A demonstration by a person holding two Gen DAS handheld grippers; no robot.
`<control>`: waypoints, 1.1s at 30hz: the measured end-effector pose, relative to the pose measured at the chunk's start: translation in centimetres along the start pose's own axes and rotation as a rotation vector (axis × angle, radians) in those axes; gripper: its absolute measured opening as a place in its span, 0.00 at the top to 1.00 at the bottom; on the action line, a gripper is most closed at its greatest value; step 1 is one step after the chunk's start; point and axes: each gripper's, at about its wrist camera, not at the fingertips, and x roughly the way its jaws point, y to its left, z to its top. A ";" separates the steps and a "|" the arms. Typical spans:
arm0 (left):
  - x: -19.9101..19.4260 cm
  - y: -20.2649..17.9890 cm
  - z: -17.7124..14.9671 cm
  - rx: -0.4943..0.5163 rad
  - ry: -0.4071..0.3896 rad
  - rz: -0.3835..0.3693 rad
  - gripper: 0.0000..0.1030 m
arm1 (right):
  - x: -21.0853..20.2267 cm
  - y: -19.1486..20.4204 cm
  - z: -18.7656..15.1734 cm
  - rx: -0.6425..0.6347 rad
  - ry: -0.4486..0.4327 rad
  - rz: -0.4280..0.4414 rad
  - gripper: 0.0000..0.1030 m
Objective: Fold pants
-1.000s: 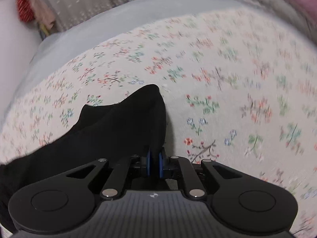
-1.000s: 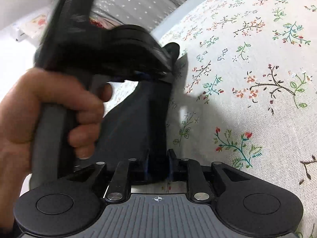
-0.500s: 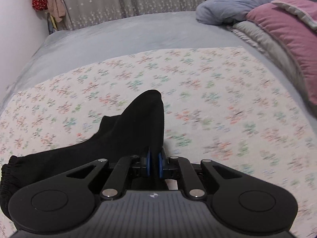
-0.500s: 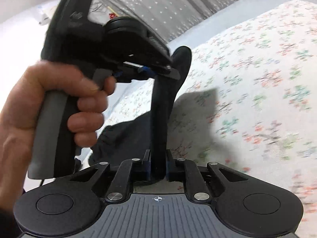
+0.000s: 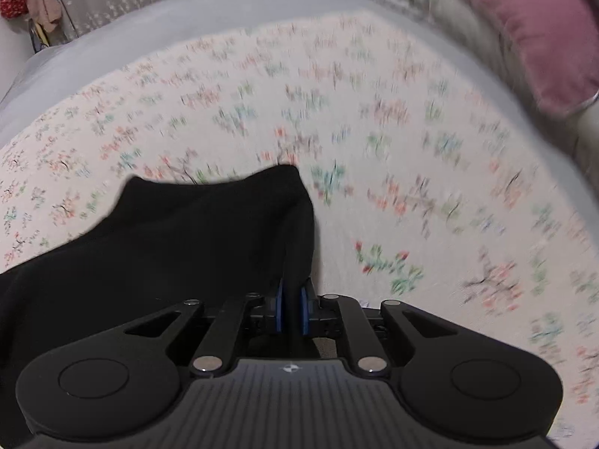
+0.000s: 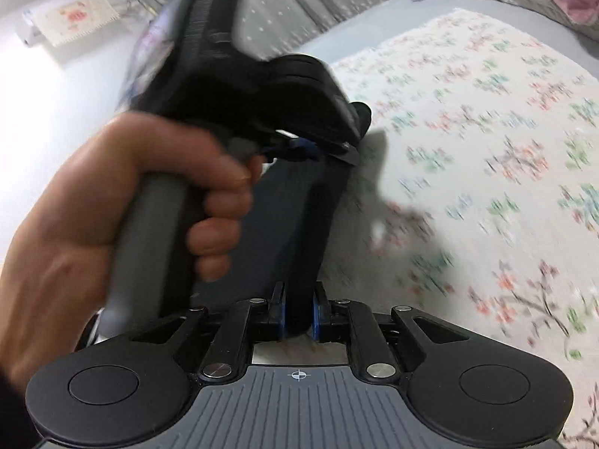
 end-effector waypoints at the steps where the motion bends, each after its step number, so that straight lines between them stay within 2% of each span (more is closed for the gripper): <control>1: 0.4 -0.1 0.0 0.009 0.001 0.013 0.80 | 0.1 0.0 -0.3 -0.003 0.006 -0.011 0.89; 6: 0.7 -0.5 1.2 0.100 -0.007 0.064 0.73 | 0.1 -0.5 -1.1 0.005 0.018 -0.007 0.89; 8: 1.1 -0.3 1.7 0.126 -0.008 0.080 0.62 | 0.6 -0.5 -0.8 0.007 0.017 0.000 0.89; 10: 1.7 -0.6 2.0 0.163 -0.010 0.103 0.58 | 0.5 -0.5 -0.8 0.012 0.013 0.011 0.88; 15: 2.2 -2.0 1.9 0.234 -0.027 0.171 0.57 | 0.8 -1.2 -0.8 0.017 0.011 0.013 0.88; 16: 2.3 -2.4 1.9 0.249 -0.034 0.185 0.58 | 0.9 -1.2 -0.7 0.015 0.009 0.012 0.88; 17: 2.3 -2.5 1.9 0.255 -0.038 0.190 0.63 | 0.4 -0.9 -0.7 0.013 0.008 0.012 0.89; 18: 2.3 -2.5 1.9 0.248 -0.040 0.183 0.69 | 0.2 -0.7 -0.6 0.012 0.006 0.011 0.89; 19: 2.0 -2.4 1.8 0.230 -0.039 0.167 0.82 | 0.2 -0.7 -0.6 0.014 0.004 0.010 0.89; 23: 0.9 -1.3 1.9 0.176 -0.059 0.124 0.84 | 0.1 -0.4 -0.8 -0.005 -0.020 0.005 0.89; 30: -2.2 5.0 2.8 0.036 -0.121 -0.072 0.84 | -0.8 4.5 -2.7 -0.257 -0.137 -0.143 0.88; 33: -3.3 8.2 2.8 -0.027 -0.138 -0.128 0.84 | -0.8 6.1 -3.2 -0.323 -0.182 -0.183 0.88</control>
